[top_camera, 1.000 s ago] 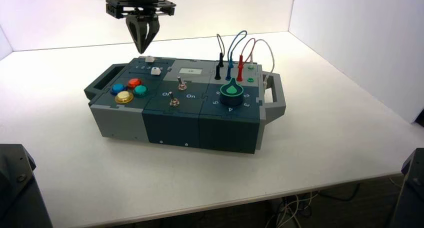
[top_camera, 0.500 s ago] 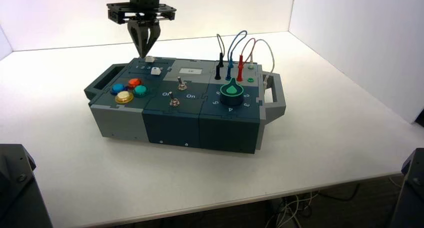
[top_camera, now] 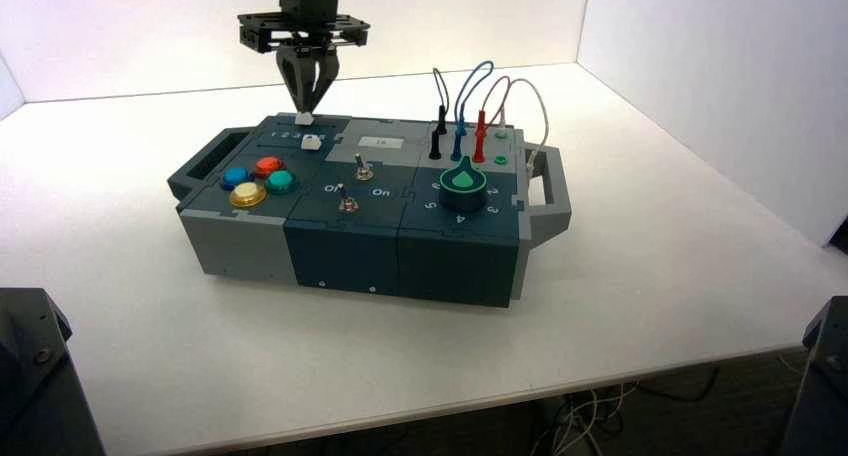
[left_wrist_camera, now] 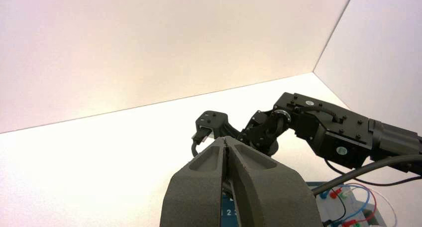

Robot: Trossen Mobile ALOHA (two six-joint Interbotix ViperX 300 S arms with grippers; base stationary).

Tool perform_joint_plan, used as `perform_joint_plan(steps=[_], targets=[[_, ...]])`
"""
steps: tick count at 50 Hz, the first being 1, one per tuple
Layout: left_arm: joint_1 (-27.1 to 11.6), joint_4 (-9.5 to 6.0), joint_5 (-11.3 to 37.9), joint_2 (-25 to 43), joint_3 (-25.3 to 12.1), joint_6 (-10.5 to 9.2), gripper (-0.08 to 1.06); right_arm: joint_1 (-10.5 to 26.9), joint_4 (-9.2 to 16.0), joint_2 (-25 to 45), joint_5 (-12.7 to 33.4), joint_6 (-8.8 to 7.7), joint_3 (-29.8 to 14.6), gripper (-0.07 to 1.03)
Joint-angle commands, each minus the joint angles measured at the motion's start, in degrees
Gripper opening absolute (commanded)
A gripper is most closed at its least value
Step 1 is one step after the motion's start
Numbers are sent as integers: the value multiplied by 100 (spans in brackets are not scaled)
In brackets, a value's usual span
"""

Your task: Move the top slider to position 5.

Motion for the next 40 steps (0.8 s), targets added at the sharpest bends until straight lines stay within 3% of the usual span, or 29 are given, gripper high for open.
perform_joint_plan(steps=[1,40], targets=[[62,18,-62,26,-132,18,-3,18,26,-149,9,0,-193,-2],[62,18,-70,26,-141,18,-3,62,35,-97,334,53,-519,-2]])
